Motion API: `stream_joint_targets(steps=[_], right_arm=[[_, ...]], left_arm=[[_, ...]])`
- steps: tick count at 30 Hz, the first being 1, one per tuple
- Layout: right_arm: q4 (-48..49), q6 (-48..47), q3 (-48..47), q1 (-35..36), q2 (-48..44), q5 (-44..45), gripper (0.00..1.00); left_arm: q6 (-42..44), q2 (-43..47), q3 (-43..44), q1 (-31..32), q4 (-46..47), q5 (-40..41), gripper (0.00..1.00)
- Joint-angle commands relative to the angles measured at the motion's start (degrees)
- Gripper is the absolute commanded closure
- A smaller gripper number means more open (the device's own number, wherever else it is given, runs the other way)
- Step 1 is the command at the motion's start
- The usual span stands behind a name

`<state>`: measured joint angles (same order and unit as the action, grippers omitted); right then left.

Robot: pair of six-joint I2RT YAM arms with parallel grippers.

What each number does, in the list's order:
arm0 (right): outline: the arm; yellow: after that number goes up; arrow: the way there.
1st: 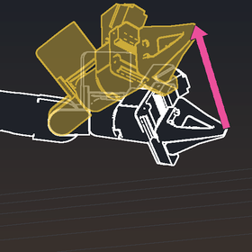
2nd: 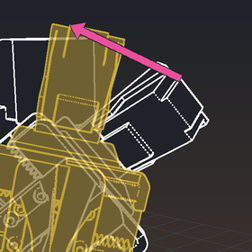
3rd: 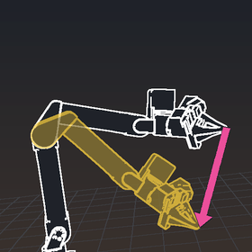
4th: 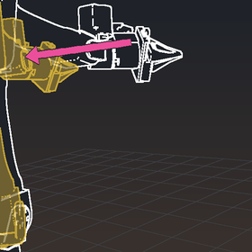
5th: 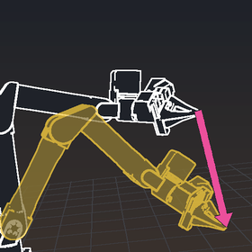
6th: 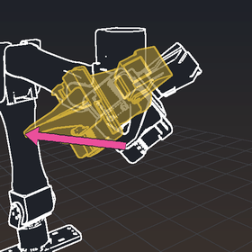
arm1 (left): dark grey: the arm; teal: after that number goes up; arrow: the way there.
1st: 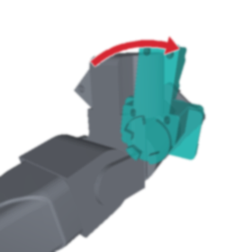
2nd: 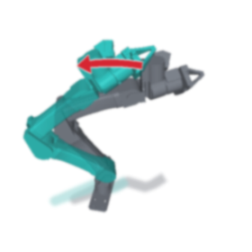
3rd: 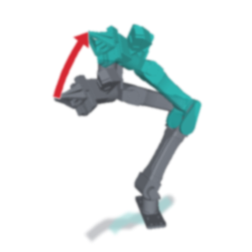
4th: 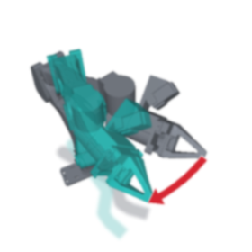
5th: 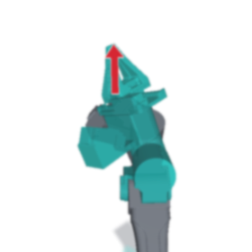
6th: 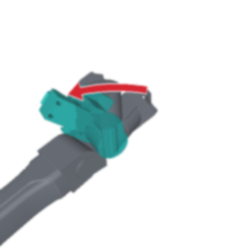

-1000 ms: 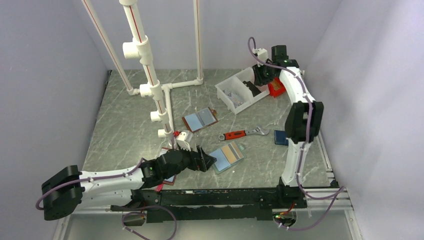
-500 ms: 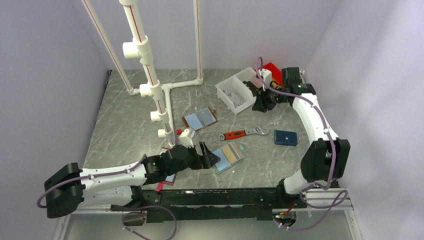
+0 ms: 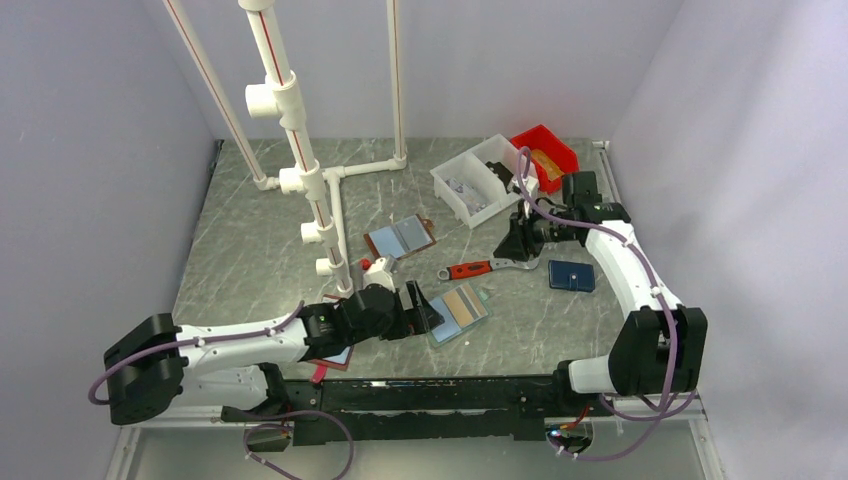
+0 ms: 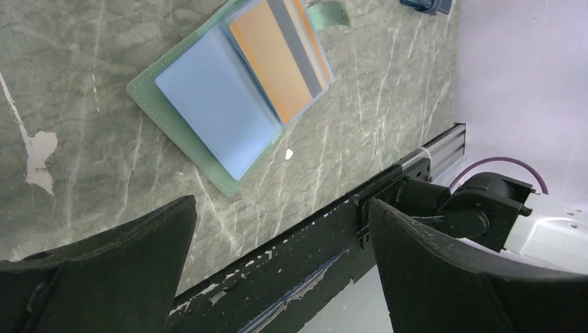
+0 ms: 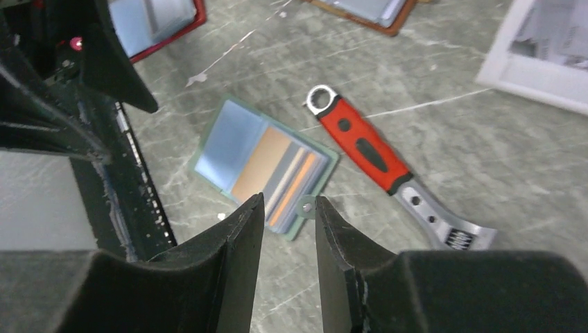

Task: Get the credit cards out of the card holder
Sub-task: Place the credit card in the storage box, then remove the credit card from the card holder.

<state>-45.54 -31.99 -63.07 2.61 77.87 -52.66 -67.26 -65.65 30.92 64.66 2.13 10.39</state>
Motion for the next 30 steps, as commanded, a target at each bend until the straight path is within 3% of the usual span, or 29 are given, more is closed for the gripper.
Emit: stream_joint_targets(steps=[1,5,10,21,30], right_arm=[[1.58,-2.78,3.86,-0.23,-1.99,-7.51,0.64],[0.95,-3.81,6.19,-0.24,-1.53,-8.81,0.64],[6.65,2.52,9.83,0.30,-3.02,-6.22,0.70],[9.81,2.60,12.28,10.15,-0.99,3.10,0.87],[10.47,3.71,11.89,15.60,3.76,9.83,0.92]], left_arm=[[-2.55,-1.33,3.77,0.61,-2.74,2.02,0.01],[-2.64,-3.34,5.81,0.97,-4.60,2.91,0.01],[-2.06,-6.42,7.67,1.37,-4.63,2.93,0.01],[-2.84,-10.52,9.34,1.84,-3.77,4.88,0.04],[-3.58,-13.41,11.06,1.87,-3.44,6.97,0.04]])
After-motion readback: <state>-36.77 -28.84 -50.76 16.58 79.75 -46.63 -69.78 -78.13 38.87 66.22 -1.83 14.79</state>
